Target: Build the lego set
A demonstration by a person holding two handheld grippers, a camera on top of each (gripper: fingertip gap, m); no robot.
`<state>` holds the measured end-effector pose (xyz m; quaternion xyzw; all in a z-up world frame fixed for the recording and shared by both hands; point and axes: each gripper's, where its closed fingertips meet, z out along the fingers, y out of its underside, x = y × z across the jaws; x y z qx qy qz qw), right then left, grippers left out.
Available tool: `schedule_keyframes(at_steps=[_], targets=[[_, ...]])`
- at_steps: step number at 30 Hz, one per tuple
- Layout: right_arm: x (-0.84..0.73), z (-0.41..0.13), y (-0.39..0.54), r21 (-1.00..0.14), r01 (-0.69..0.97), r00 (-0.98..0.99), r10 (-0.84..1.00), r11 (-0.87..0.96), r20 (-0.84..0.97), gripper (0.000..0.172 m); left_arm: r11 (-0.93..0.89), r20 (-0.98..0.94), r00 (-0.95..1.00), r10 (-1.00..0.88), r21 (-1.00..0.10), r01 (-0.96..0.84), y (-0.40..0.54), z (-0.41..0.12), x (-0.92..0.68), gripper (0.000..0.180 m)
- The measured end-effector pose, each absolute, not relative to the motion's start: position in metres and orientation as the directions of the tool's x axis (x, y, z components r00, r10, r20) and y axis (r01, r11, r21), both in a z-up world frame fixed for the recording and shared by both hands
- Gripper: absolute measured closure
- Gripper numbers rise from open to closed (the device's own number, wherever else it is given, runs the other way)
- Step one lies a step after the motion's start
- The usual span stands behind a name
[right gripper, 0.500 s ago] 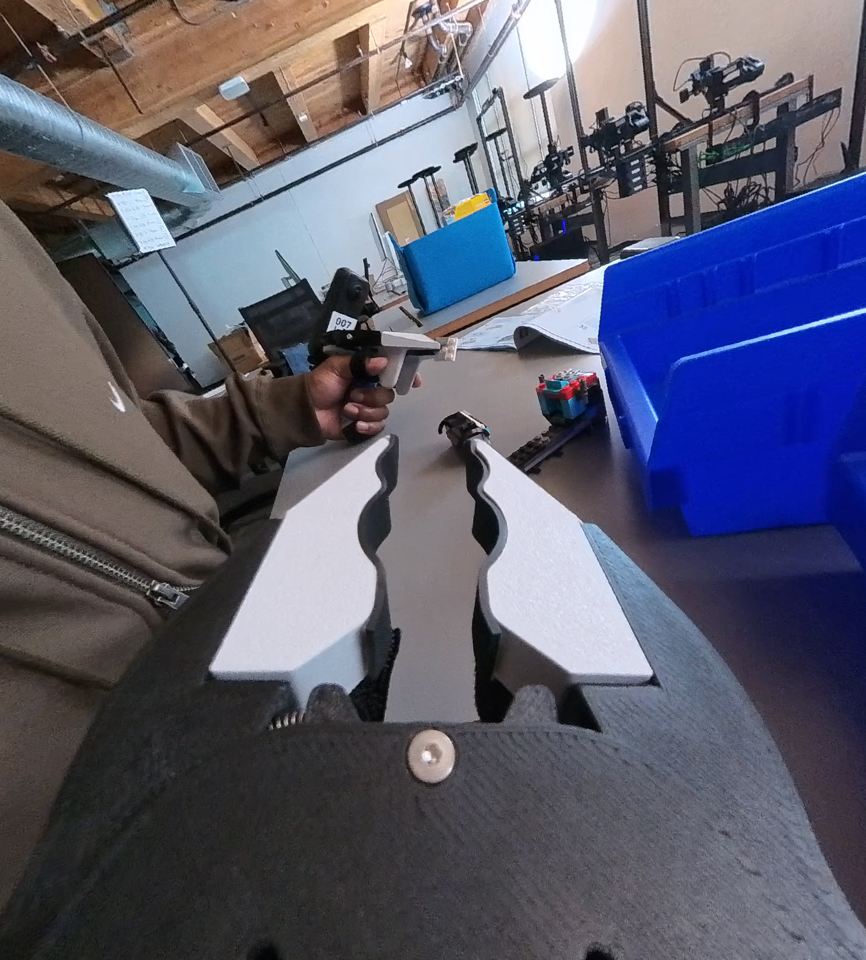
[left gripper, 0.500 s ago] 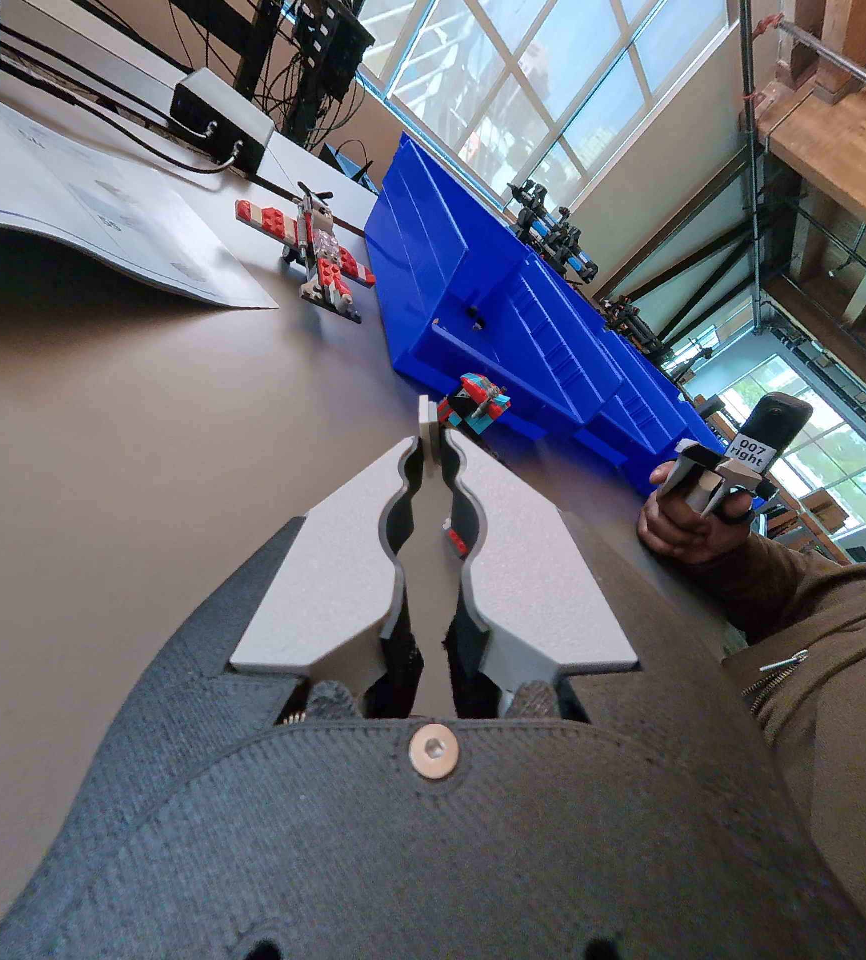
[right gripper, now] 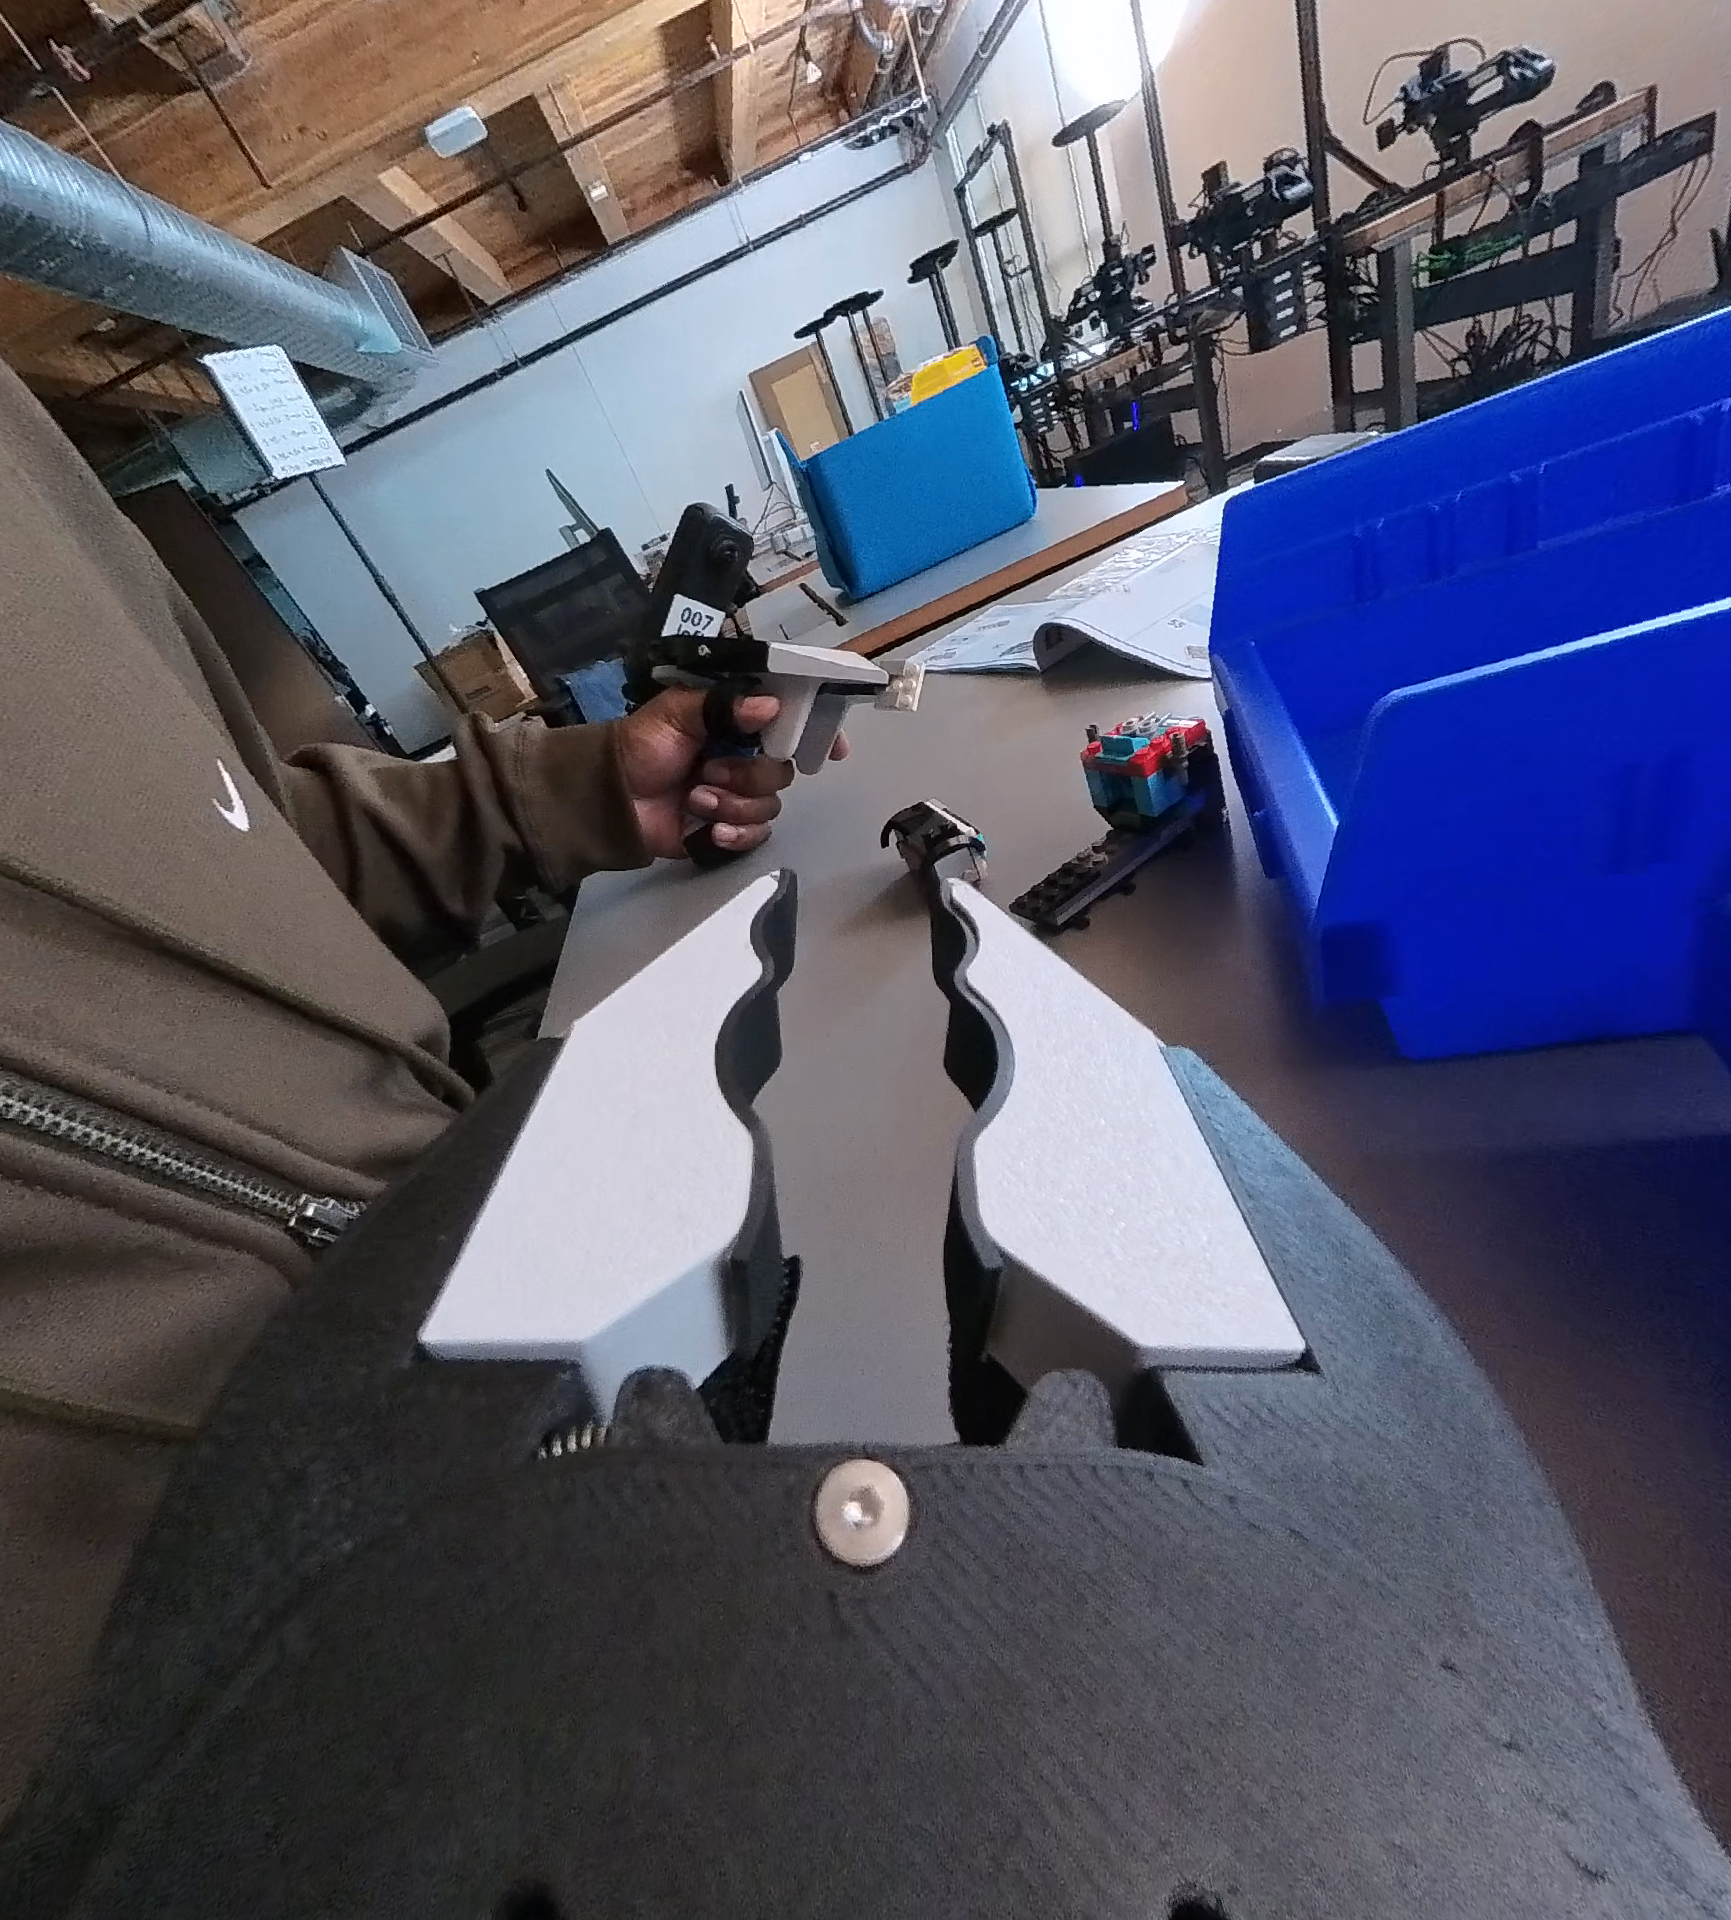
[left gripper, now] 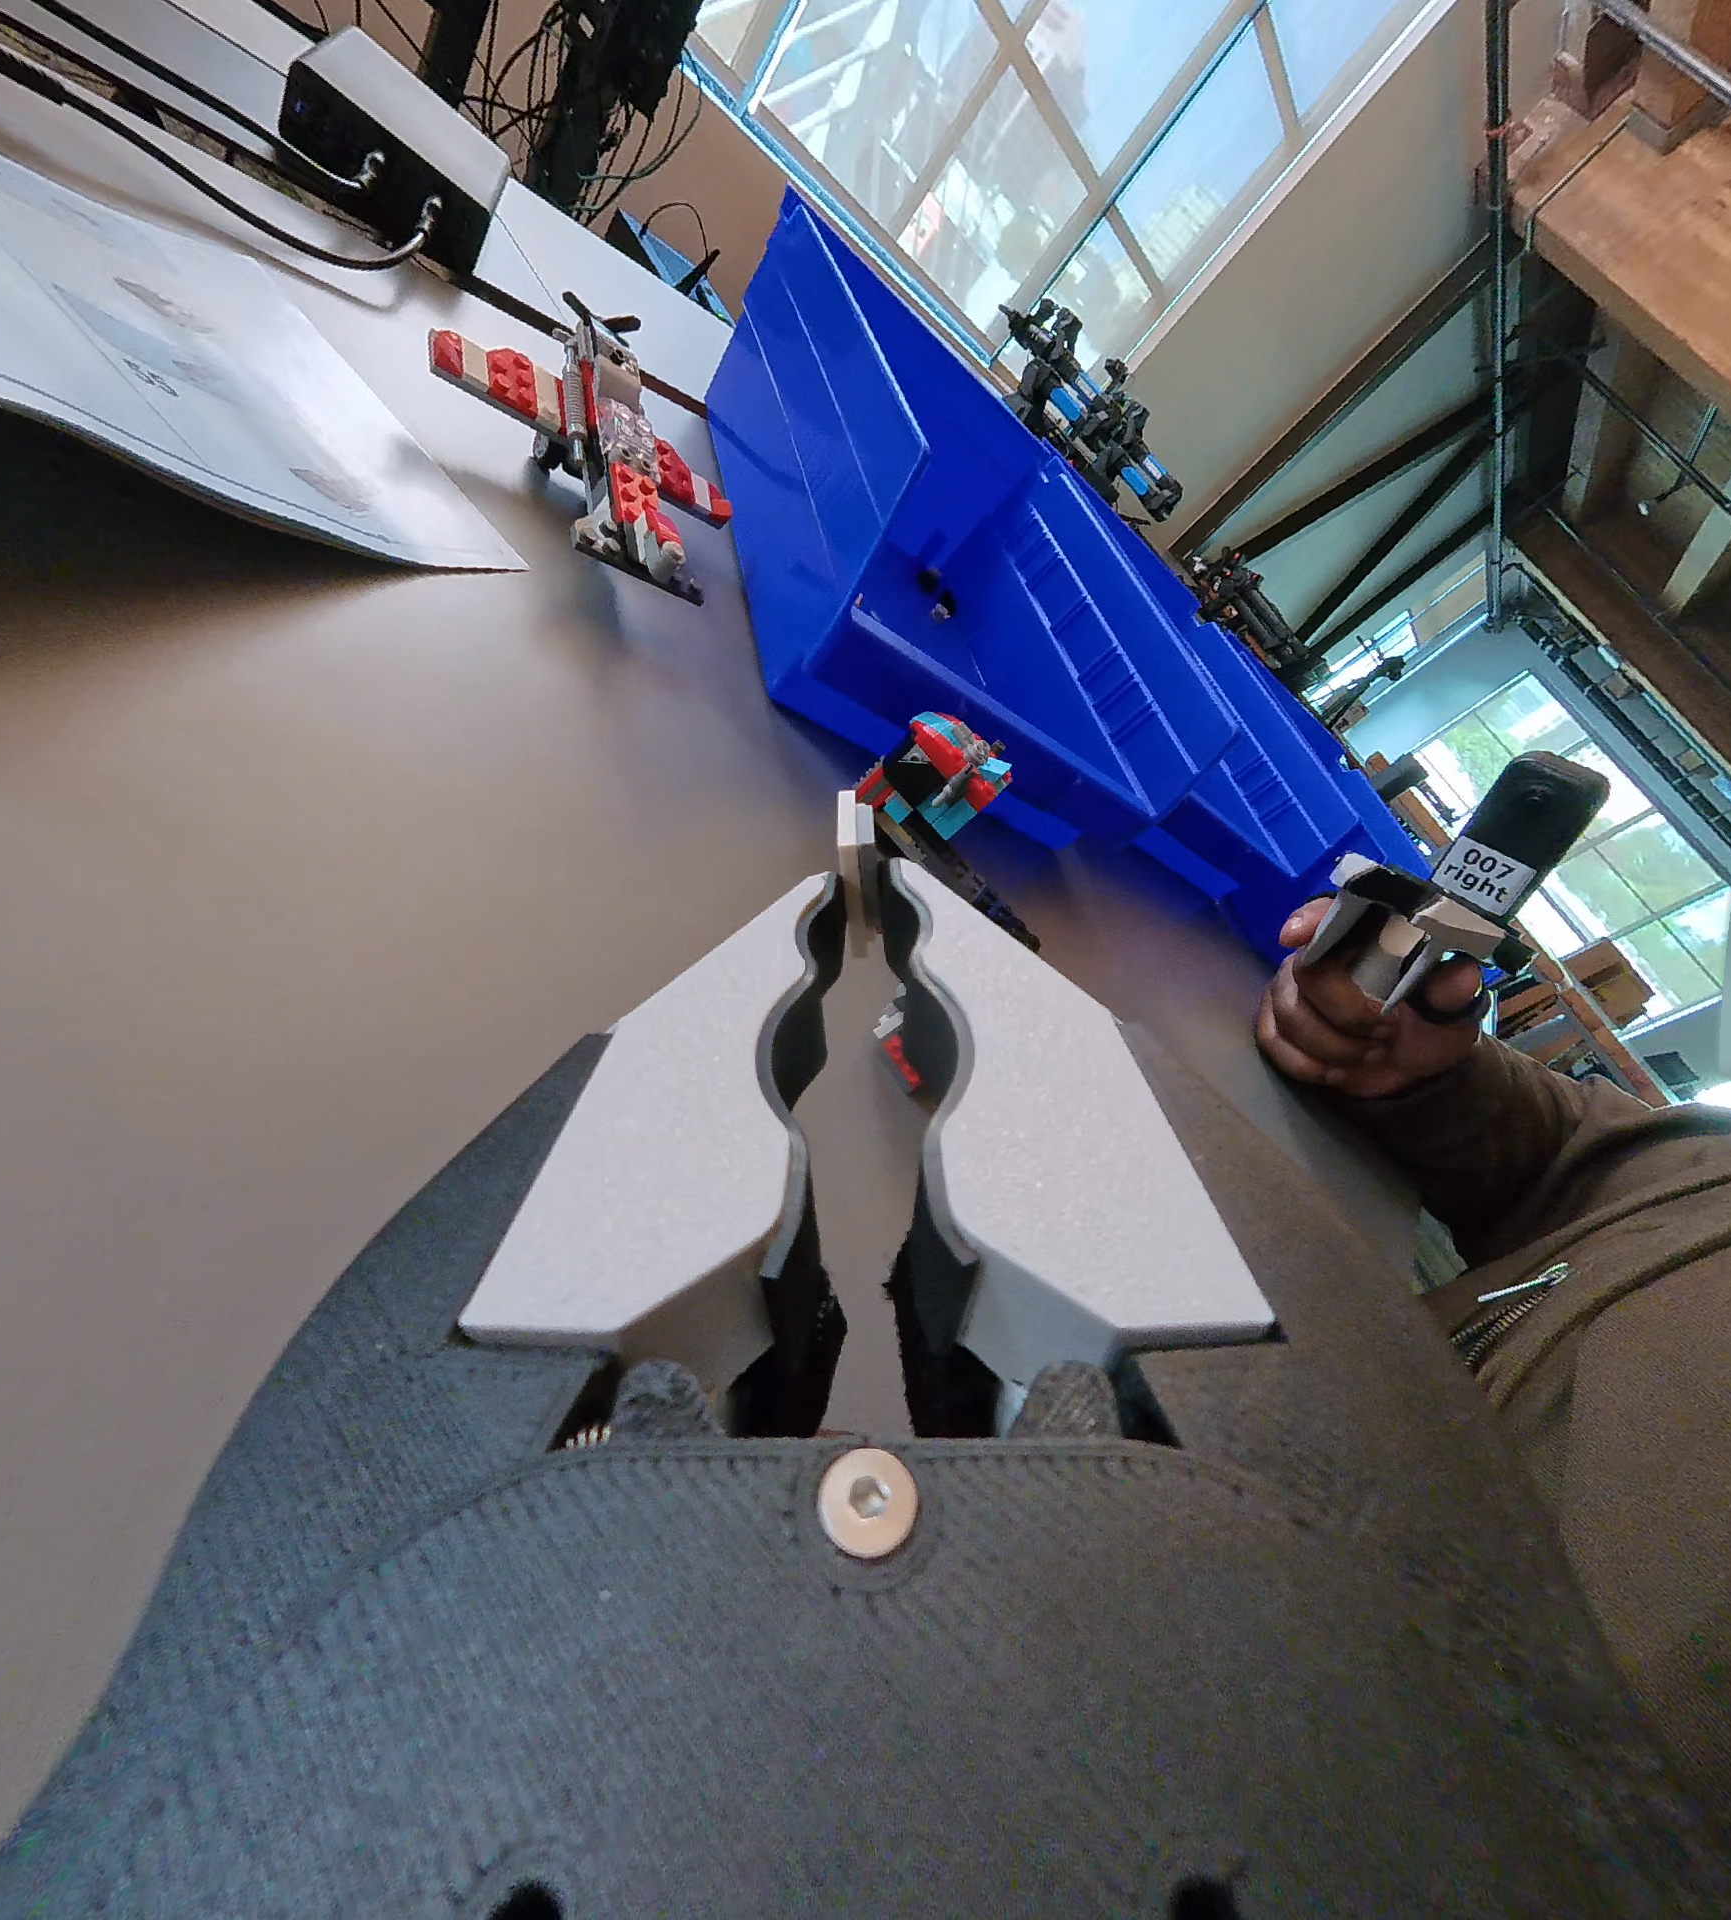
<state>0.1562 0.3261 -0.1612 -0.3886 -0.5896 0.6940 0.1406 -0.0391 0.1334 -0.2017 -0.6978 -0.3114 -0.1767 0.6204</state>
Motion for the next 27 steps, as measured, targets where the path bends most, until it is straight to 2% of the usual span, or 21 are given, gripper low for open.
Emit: schedule_keyframes(at_steps=[21,27], targets=[[0.151,-0.169,0.316,-0.906,0.329,-0.646,0.636,-0.267,-0.422,0.145,-0.047,0.635,0.743,0.209,-0.753,0.657,0.135,-0.202,-0.038,0.173],[0.138,-0.187,0.304,-0.903,0.391,-0.580,0.715,-0.176,-0.391,0.145,-0.068,0.635,0.743,0.212,-0.749,0.659,0.138,-0.205,-0.039,0.173]])
